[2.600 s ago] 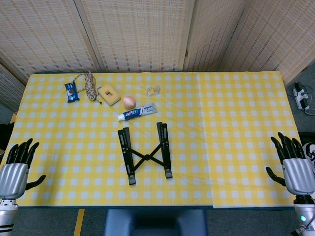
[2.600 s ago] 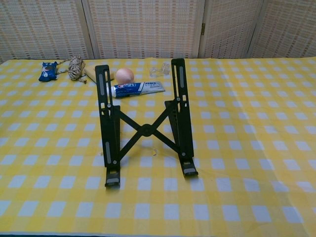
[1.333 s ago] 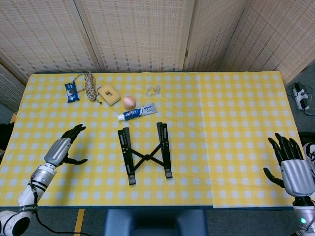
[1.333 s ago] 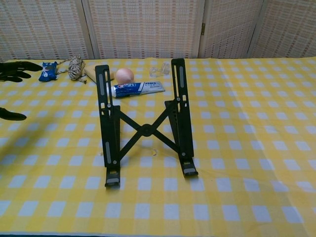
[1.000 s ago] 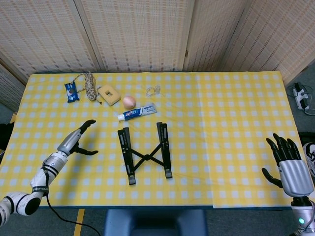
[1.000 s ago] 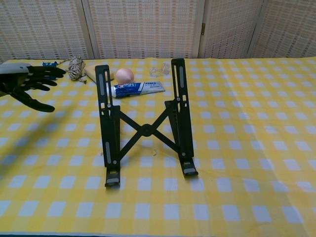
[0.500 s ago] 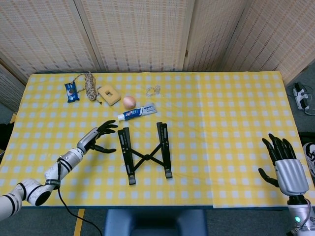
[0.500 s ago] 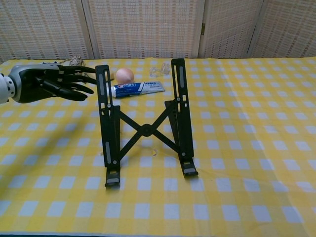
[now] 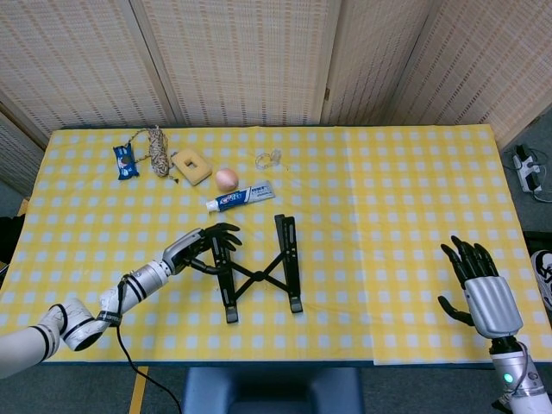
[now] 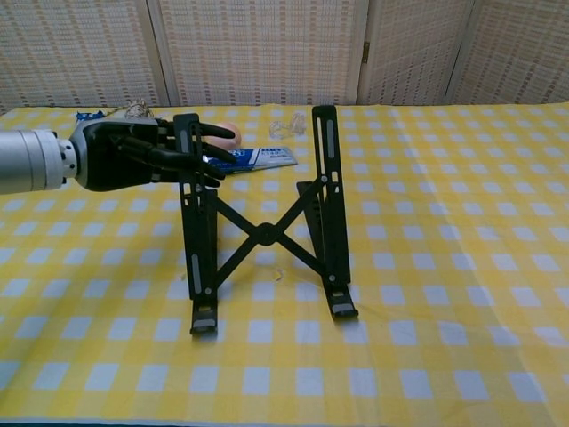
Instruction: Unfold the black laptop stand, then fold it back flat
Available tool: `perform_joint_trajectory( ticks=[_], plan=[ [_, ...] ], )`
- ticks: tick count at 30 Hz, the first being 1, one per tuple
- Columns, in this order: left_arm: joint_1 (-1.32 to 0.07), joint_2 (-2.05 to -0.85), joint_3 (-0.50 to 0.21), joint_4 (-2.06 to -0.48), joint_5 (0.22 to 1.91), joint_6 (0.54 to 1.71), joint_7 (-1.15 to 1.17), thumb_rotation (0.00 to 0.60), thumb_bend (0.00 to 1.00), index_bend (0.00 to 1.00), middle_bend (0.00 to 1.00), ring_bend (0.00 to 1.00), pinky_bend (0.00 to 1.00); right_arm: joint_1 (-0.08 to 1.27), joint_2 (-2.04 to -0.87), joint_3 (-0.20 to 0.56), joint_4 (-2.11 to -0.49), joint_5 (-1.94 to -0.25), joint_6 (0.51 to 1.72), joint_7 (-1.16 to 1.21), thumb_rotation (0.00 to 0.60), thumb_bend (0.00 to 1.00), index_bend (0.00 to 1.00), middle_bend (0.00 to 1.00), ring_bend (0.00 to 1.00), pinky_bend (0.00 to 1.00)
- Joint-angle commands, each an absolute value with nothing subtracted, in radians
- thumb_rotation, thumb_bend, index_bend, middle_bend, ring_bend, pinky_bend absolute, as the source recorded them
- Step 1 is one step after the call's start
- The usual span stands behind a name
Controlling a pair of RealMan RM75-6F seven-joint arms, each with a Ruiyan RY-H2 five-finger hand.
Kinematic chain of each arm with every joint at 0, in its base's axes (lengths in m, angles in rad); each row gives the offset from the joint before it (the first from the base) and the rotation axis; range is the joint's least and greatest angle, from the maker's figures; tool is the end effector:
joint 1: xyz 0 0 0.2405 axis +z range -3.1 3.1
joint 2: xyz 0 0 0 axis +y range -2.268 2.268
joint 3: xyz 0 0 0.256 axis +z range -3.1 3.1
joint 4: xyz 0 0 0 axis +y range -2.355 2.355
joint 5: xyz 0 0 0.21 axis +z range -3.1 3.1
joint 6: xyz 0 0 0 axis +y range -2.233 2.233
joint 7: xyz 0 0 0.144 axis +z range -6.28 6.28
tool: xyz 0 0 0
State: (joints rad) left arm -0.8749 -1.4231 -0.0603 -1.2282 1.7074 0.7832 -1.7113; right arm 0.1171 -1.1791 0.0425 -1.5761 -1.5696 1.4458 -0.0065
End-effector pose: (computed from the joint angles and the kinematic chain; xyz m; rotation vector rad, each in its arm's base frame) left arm -0.1572 0.3729 0.0029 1.4388 2.4218 1.3473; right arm -0.3003 -0.1888 0.1329 1.4846 -0.9018 0.9495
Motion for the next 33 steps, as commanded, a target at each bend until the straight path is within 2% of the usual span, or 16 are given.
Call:
perform_joint_trajectory(
  ticks=[1, 11, 21, 27, 33],
  plan=[
    [-0.903, -1.438, -0.013, -1.192, 1.745, 0.854, -1.799, 0.600, 0.19, 0.26, 0.37, 0.36, 0.23, 0.118, -1.181, 0.040, -1.573, -1.570, 1.444, -0.001, 0.600, 0.30, 0.00, 0.00, 0.00, 0.00],
    [-0.906, -1.395, 0.088, -1.182, 1.826, 1.038, -1.907, 0.600, 0.19, 0.32, 0.41, 0.40, 0.25, 0.148, -1.185, 0.021, -1.576, -1.593, 1.395, 0.064, 0.600, 0.30, 0.00, 0.00, 0.00, 0.00],
    [-0.882, -1.339, 0.191, -1.205, 1.904, 1.213, -1.899, 0.600, 0.19, 0.35, 0.43, 0.42, 0.27, 0.255, -1.179, -0.007, -1.624, -1.685, 1.280, 0.235, 0.600, 0.30, 0.00, 0.00, 0.00, 0.00],
    [-0.875, -1.315, 0.234, -1.234, 1.931, 1.271, -1.865, 0.600, 0.19, 0.35, 0.43, 0.42, 0.28, 0.351, -1.210, -0.012, -1.624, -1.739, 1.202, 0.396, 0.600, 0.30, 0.00, 0.00, 0.01, 0.00],
    [-0.883, -1.301, 0.257, -1.264, 1.941, 1.294, -1.828, 0.600, 0.19, 0.36, 0.43, 0.42, 0.28, 0.443, -1.284, 0.003, -1.574, -1.759, 1.158, 0.588, 0.600, 0.30, 0.00, 0.08, 0.08, 0.00]
  ],
)
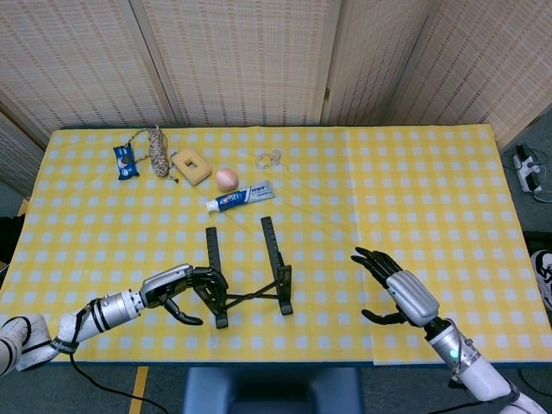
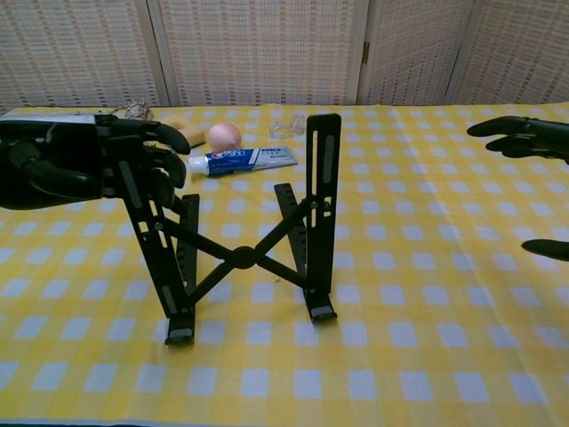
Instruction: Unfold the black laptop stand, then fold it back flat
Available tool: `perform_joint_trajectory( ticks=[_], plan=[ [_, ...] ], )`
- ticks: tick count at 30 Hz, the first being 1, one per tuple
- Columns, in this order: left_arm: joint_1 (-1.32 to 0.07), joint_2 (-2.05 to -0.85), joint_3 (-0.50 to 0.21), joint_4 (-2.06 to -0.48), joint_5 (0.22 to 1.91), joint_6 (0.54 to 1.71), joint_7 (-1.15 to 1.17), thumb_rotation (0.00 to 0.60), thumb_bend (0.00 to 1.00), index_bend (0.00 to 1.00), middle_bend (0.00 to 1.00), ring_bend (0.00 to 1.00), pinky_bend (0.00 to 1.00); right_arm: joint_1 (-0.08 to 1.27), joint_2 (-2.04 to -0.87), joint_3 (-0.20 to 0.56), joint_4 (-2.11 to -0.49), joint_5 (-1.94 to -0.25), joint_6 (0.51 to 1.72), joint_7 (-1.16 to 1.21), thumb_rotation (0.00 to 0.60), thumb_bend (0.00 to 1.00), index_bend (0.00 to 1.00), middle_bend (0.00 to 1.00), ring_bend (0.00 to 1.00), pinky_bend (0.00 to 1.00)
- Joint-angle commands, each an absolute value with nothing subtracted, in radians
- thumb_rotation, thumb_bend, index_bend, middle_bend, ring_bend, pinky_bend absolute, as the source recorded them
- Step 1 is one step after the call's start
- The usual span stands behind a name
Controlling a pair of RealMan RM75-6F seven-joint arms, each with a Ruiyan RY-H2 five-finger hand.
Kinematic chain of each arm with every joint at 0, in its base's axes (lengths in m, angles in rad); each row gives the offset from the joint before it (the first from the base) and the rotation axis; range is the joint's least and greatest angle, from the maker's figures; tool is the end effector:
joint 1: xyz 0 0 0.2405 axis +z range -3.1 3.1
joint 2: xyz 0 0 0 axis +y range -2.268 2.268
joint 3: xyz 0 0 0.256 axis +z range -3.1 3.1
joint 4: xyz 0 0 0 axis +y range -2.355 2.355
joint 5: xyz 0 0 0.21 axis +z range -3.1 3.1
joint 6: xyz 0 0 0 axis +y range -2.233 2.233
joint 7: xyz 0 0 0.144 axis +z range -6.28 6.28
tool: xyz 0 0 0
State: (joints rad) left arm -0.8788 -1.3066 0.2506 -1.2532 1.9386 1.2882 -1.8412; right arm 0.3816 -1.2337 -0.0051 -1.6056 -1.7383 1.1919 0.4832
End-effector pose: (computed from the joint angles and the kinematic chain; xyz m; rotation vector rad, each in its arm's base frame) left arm -0.1750 0.3087 0.0478 1.5478 2.0852 1.1727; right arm -0.2288 -0.2325 0.0666 1.8017 -1.3798 1.3009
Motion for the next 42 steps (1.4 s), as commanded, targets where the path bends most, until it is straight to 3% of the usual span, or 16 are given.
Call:
perform_joint_trajectory(
  ticks=[1, 9, 21, 32, 42],
  plan=[
    [-0.884, -1.300, 0.260, -1.268, 1.940, 1.295, -1.822, 0.600, 0.19, 0.36, 0.43, 0.42, 0.28, 0.457, -1.297, 0.005, -1.568, -1.762, 1.155, 0.626, 0.600, 0.30, 0.01, 0.09, 0.09, 0.00],
    [-0.895, -1.288, 0.279, -1.302, 1.937, 1.304, -1.791, 0.600, 0.19, 0.36, 0.43, 0.42, 0.28, 0.587, -1.401, 0.021, -1.478, -1.769, 1.112, 0.963, 0.600, 0.30, 0.11, 0.17, 0.15, 0.00],
    [-0.906, -1.280, 0.294, -1.329, 1.917, 1.301, -1.764, 0.600, 0.19, 0.36, 0.43, 0.42, 0.28, 0.719, -1.535, 0.030, -1.340, -1.742, 1.071, 1.230, 0.600, 0.30, 0.18, 0.23, 0.22, 0.00],
    [-0.911, -1.276, 0.299, -1.351, 1.907, 1.300, -1.743, 0.600, 0.19, 0.36, 0.43, 0.42, 0.28, 0.795, -1.631, 0.001, -1.229, -1.734, 1.046, 1.390, 0.600, 0.30, 0.27, 0.29, 0.29, 0.12],
    [-0.908, -1.274, 0.302, -1.353, 1.892, 1.300, -1.735, 0.600, 0.19, 0.36, 0.43, 0.42, 0.28, 0.801, -1.634, -0.056, -1.238, -1.709, 1.035, 1.522, 0.600, 0.30, 0.29, 0.31, 0.31, 0.21]
  ],
)
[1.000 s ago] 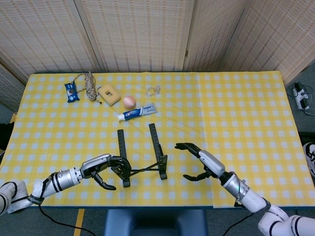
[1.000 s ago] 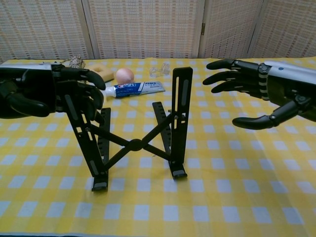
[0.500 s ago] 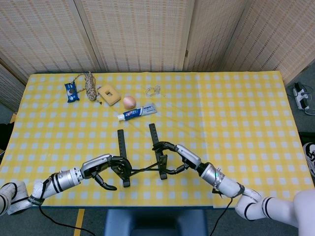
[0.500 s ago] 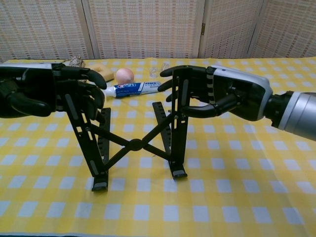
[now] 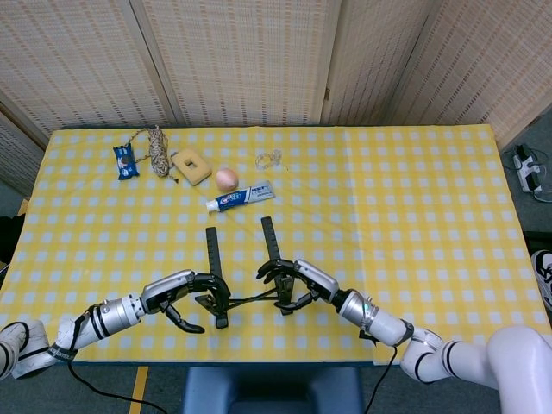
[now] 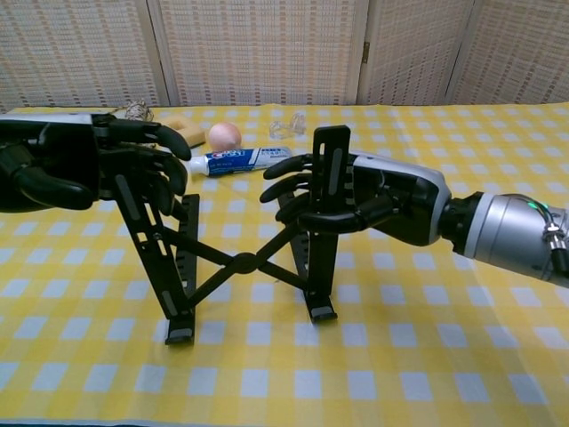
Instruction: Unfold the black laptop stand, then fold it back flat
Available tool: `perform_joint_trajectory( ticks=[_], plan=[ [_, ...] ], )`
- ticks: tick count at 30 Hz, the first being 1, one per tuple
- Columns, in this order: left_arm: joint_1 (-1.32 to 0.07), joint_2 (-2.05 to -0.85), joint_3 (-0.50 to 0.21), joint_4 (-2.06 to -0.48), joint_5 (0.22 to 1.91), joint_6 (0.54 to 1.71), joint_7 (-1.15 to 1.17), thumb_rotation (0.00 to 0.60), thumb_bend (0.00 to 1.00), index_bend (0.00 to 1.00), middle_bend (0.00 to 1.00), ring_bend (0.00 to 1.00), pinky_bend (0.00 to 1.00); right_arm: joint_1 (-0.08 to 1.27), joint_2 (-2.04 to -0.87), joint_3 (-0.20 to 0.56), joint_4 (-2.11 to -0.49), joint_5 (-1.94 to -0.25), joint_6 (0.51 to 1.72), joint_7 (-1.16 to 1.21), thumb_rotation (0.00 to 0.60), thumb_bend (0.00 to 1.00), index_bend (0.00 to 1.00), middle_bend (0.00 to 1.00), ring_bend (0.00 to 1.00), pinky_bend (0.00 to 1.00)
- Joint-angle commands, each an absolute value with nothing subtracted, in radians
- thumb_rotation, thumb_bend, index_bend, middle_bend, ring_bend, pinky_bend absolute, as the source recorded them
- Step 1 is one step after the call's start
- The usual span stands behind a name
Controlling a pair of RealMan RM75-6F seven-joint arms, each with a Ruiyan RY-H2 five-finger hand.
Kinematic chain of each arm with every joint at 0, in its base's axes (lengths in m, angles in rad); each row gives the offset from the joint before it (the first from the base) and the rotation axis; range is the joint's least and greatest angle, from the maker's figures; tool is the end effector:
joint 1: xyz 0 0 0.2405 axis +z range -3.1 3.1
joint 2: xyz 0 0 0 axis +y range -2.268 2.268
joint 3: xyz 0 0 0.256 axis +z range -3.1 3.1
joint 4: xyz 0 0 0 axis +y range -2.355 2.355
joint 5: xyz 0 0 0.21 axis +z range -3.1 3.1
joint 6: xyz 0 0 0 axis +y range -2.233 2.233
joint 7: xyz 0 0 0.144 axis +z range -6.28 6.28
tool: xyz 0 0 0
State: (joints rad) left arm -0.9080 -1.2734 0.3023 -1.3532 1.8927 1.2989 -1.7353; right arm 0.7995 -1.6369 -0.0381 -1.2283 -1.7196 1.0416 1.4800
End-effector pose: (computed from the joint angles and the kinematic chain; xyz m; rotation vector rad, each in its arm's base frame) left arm -0.1677 0.2969 0.0510 1.5922 2.0693 1.1789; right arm -0.1386 -0.3039 -0.0579 -1.4790 2.1675 -1.3842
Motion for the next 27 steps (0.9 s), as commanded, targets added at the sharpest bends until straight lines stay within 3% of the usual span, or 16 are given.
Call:
perform_joint_trajectory(
  ticks=[1, 12, 27],
  plan=[
    [-0.907, -1.274, 0.302, -1.353, 1.891, 1.301, -1.735, 0.600, 0.19, 0.36, 0.43, 0.42, 0.28, 0.802, -1.632, -0.062, -1.242, -1.709, 1.033, 1.539, 0.600, 0.30, 0.29, 0.31, 0.31, 0.21],
    [-0.901, -1.273, 0.300, -1.351, 1.878, 1.304, -1.734, 0.600, 0.19, 0.36, 0.43, 0.42, 0.28, 0.814, -1.612, -0.112, -1.313, -1.682, 0.990, 1.714, 0.600, 0.30, 0.29, 0.31, 0.31, 0.21],
    [-0.895, -1.273, 0.295, -1.345, 1.869, 1.306, -1.739, 0.600, 0.19, 0.36, 0.43, 0.42, 0.28, 0.765, -1.582, -0.110, -1.445, -1.594, 0.985, 1.770, 0.600, 0.30, 0.29, 0.30, 0.27, 0.21]
  ],
)
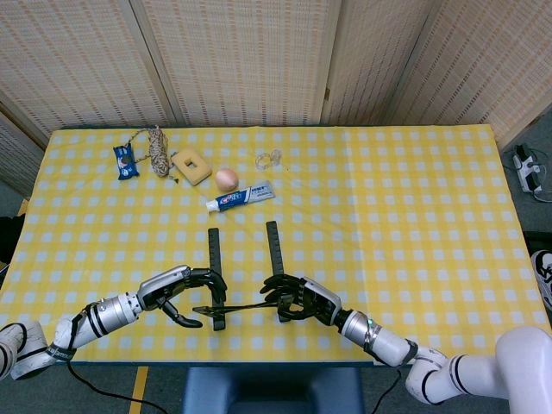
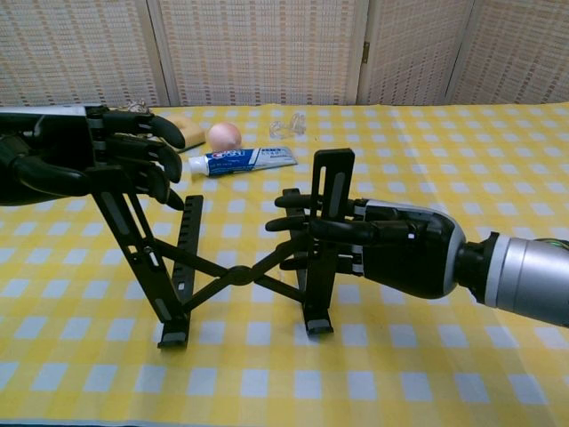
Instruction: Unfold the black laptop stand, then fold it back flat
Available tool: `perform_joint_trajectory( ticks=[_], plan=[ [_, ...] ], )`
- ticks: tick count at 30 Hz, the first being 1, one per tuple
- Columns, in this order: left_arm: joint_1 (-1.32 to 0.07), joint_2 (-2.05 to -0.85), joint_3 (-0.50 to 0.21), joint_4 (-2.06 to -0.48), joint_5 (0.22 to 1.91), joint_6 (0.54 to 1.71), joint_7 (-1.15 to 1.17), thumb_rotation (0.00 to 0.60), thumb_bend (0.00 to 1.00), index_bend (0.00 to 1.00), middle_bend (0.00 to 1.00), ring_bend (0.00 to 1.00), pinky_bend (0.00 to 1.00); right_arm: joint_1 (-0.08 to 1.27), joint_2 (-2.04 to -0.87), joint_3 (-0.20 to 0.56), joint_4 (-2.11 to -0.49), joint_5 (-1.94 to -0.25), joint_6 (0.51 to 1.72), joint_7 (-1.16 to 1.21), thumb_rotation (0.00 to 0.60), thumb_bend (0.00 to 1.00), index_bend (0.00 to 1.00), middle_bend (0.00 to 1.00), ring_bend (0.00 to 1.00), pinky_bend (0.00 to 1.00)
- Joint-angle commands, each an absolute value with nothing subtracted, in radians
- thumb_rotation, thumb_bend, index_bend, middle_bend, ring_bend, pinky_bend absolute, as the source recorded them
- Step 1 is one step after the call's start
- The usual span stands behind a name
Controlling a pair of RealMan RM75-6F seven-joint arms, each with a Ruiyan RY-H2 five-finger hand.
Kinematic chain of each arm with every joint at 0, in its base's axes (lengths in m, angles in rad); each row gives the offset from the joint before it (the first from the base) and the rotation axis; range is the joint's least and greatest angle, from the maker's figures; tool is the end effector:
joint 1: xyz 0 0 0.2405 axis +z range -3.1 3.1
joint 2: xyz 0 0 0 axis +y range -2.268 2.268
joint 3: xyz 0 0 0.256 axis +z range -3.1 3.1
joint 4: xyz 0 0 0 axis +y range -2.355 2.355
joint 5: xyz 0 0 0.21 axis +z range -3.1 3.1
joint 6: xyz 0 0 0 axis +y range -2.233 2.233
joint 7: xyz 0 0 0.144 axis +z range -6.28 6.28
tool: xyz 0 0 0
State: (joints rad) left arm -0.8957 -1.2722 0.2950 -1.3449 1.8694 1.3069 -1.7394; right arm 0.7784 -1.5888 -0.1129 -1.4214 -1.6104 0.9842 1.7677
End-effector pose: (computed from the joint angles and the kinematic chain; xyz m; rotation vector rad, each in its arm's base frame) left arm -0.1710 0.3005 0.0545 1.5676 2.0825 1.2226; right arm -0.1449 -0.2647 -0.0636 -0.8850 2.4387 -1.1223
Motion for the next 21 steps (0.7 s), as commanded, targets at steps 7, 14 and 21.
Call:
perform_joint_trajectory(
  ticks=[7, 14, 21],
  plan=[
    [-0.893, -1.274, 0.291, -1.344, 1.862, 1.301, -1.738, 0.600, 0.19, 0.36, 0.43, 0.42, 0.28, 0.733, -1.561, -0.113, -1.523, -1.569, 0.980, 1.765, 0.600, 0.30, 0.29, 0.28, 0.25, 0.18],
    [-0.893, -1.273, 0.288, -1.346, 1.861, 1.297, -1.737, 0.600, 0.19, 0.36, 0.43, 0.42, 0.28, 0.703, -1.557, -0.120, -1.560, -1.560, 0.974, 1.741, 0.600, 0.30, 0.29, 0.28, 0.25, 0.18],
    [-0.892, -1.274, 0.285, -1.344, 1.859, 1.296, -1.737, 0.600, 0.19, 0.36, 0.43, 0.42, 0.28, 0.672, -1.556, -0.136, -1.600, -1.576, 0.986, 1.718, 0.600, 0.30, 0.29, 0.27, 0.24, 0.16]
  ],
)
